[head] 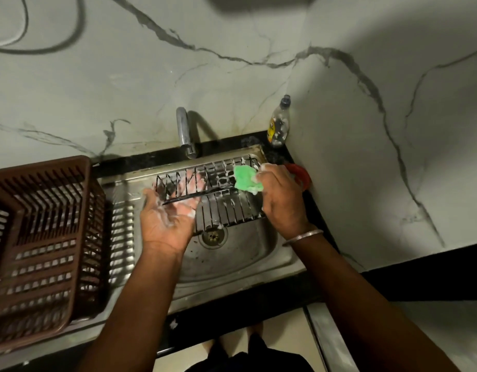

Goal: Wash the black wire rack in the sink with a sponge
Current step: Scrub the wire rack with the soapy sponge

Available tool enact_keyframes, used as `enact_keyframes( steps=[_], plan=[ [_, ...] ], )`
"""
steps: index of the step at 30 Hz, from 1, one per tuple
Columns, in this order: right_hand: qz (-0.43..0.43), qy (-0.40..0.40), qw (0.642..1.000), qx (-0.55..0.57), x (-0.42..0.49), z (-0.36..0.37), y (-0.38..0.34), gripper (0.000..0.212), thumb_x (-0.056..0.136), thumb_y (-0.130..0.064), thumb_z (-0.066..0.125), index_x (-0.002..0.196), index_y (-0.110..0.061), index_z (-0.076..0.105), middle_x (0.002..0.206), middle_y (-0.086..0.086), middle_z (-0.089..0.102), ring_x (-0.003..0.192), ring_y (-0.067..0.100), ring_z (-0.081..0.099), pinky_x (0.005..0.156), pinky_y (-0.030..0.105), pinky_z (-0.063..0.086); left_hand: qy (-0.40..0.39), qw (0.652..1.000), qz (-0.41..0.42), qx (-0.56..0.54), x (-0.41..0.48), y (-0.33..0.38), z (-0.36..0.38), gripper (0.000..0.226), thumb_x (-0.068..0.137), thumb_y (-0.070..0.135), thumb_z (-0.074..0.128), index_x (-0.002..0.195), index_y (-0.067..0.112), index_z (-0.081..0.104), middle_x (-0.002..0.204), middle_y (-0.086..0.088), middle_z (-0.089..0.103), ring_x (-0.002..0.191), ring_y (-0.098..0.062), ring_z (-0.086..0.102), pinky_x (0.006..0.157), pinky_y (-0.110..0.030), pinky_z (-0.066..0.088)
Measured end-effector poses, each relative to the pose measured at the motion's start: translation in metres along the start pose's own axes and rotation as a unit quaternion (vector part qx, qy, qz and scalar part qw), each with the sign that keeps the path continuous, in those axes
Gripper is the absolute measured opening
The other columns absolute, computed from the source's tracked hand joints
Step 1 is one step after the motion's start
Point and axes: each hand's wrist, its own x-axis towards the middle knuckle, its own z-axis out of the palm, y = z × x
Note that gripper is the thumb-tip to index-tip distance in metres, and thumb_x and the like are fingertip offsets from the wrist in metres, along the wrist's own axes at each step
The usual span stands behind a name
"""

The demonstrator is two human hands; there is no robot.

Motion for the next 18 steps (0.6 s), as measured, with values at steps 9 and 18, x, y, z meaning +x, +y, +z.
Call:
enact_keyframes(
  steps=[9, 18],
  plan=[
    [-0.066, -0.096, 0.993, 0.03, 0.061, -0.011, -0.003, 0.03, 0.081, 0.013, 0.053, 0.102, 0.002, 0.071, 0.107, 0.019, 0.069, 0.099, 0.038, 0.066, 0.08, 0.05, 0.059, -0.015, 0.834, 0.108, 0.54, 0.012, -0.008, -0.014, 0.036, 0.101, 0.041, 0.068, 0.102, 0.005, 0.069, 0.09, -0.018, 0.079, 0.083, -0.032, 0.079, 0.07, -0.039, 0.064],
    [-0.234, -0.164, 0.958, 0.031, 0.092, -0.016, -0.029, 0.029, 0.088, 0.0, 0.046, 0.104, 0.0, 0.07, 0.11, 0.017, 0.07, 0.103, 0.029, 0.057, 0.083, 0.046, 0.057, -0.26, 0.554, 0.238, 0.754, 0.043, -0.005, 0.01, 0.087, 0.088, 0.049, 0.082, 0.161, 0.034, 0.036, 0.151, 0.004, 0.056, 0.138, -0.016, 0.053, 0.117, -0.046, 0.046]
  ],
)
